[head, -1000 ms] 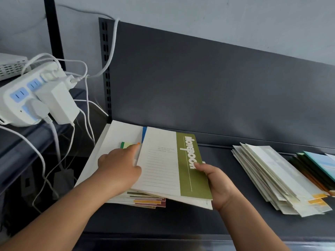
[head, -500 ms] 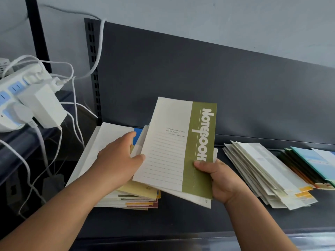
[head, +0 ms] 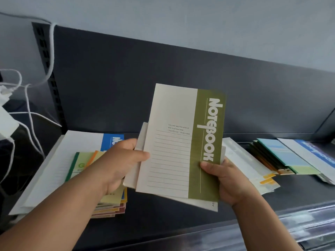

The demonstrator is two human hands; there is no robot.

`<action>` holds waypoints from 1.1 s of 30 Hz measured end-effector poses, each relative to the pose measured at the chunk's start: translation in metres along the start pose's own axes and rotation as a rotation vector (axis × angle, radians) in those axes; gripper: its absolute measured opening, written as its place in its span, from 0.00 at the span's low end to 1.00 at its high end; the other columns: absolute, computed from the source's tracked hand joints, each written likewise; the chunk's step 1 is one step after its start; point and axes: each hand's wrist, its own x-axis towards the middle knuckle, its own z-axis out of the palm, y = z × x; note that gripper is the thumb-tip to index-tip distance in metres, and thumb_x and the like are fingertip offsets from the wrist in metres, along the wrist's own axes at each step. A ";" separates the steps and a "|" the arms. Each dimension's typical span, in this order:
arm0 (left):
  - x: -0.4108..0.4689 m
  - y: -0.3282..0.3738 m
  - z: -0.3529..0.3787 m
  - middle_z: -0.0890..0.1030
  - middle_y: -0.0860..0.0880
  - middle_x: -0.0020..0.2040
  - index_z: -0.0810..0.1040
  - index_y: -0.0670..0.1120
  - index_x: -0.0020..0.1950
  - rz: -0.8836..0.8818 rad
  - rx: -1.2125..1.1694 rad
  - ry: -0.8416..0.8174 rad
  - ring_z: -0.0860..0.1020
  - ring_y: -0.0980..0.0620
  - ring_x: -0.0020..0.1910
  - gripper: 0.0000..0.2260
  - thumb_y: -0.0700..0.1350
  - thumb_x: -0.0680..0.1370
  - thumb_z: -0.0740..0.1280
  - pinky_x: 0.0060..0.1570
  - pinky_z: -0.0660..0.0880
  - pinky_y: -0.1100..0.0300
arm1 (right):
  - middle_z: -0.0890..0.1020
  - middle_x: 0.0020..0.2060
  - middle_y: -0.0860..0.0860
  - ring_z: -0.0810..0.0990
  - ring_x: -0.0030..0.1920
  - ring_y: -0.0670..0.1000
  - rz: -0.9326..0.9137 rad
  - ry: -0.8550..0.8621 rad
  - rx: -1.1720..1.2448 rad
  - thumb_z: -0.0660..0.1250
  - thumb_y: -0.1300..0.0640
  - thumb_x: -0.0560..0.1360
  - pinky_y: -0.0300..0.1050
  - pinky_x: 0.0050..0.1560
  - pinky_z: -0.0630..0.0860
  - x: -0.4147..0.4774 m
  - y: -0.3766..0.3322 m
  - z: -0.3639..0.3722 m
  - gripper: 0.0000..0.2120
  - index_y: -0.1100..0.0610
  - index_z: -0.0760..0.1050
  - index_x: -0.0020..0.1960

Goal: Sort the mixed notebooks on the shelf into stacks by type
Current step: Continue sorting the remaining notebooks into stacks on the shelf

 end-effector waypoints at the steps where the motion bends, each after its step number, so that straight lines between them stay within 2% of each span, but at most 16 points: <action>1: 0.001 0.001 0.009 0.86 0.49 0.49 0.80 0.48 0.56 0.014 0.003 -0.015 0.83 0.46 0.51 0.09 0.38 0.79 0.64 0.56 0.76 0.43 | 0.84 0.53 0.63 0.84 0.50 0.62 -0.006 0.016 0.000 0.67 0.66 0.67 0.58 0.46 0.83 -0.002 -0.001 -0.009 0.21 0.63 0.76 0.60; 5: 0.009 0.001 0.053 0.86 0.51 0.49 0.80 0.48 0.56 0.091 0.006 -0.002 0.84 0.51 0.49 0.10 0.36 0.79 0.64 0.51 0.79 0.52 | 0.85 0.52 0.61 0.85 0.50 0.62 -0.063 0.123 -0.048 0.68 0.68 0.72 0.59 0.47 0.82 -0.006 -0.011 -0.046 0.19 0.60 0.74 0.61; 9: 0.017 0.001 0.111 0.86 0.52 0.49 0.81 0.49 0.54 0.156 -0.006 0.037 0.84 0.53 0.50 0.11 0.35 0.78 0.65 0.54 0.78 0.51 | 0.86 0.48 0.56 0.86 0.46 0.58 -0.108 0.264 -0.109 0.69 0.68 0.75 0.56 0.44 0.82 -0.010 -0.026 -0.096 0.13 0.56 0.75 0.57; 13: 0.021 0.008 0.174 0.86 0.51 0.49 0.81 0.47 0.55 0.185 -0.063 0.041 0.84 0.52 0.50 0.11 0.35 0.78 0.65 0.54 0.77 0.52 | 0.85 0.49 0.54 0.87 0.45 0.55 -0.147 0.411 -0.190 0.74 0.64 0.72 0.54 0.44 0.83 -0.017 -0.041 -0.154 0.17 0.57 0.73 0.57; 15: 0.024 0.011 0.201 0.86 0.51 0.49 0.81 0.47 0.55 0.186 -0.091 0.050 0.84 0.52 0.50 0.09 0.37 0.78 0.66 0.53 0.77 0.53 | 0.85 0.49 0.54 0.86 0.45 0.54 -0.163 0.432 -0.224 0.75 0.63 0.71 0.53 0.43 0.83 -0.021 -0.048 -0.180 0.18 0.57 0.72 0.58; 23: 0.030 0.012 0.291 0.86 0.52 0.49 0.81 0.51 0.55 0.144 -0.184 0.095 0.83 0.50 0.50 0.09 0.42 0.80 0.64 0.51 0.77 0.51 | 0.86 0.45 0.53 0.86 0.42 0.54 -0.191 0.409 -0.286 0.72 0.63 0.74 0.51 0.41 0.83 -0.033 -0.071 -0.262 0.09 0.58 0.77 0.53; 27: 0.036 0.022 0.323 0.86 0.53 0.48 0.81 0.50 0.54 0.184 -0.182 0.097 0.84 0.53 0.47 0.09 0.40 0.80 0.63 0.45 0.77 0.56 | 0.87 0.44 0.51 0.86 0.45 0.55 -0.201 0.421 -0.275 0.71 0.61 0.75 0.55 0.47 0.83 -0.035 -0.081 -0.292 0.07 0.54 0.78 0.51; 33: 0.054 0.037 0.356 0.86 0.55 0.48 0.81 0.52 0.54 0.281 -0.109 0.056 0.83 0.56 0.48 0.11 0.39 0.81 0.62 0.50 0.77 0.57 | 0.86 0.42 0.46 0.86 0.45 0.51 -0.241 0.520 -0.235 0.72 0.60 0.75 0.52 0.47 0.82 -0.037 -0.092 -0.319 0.07 0.50 0.77 0.50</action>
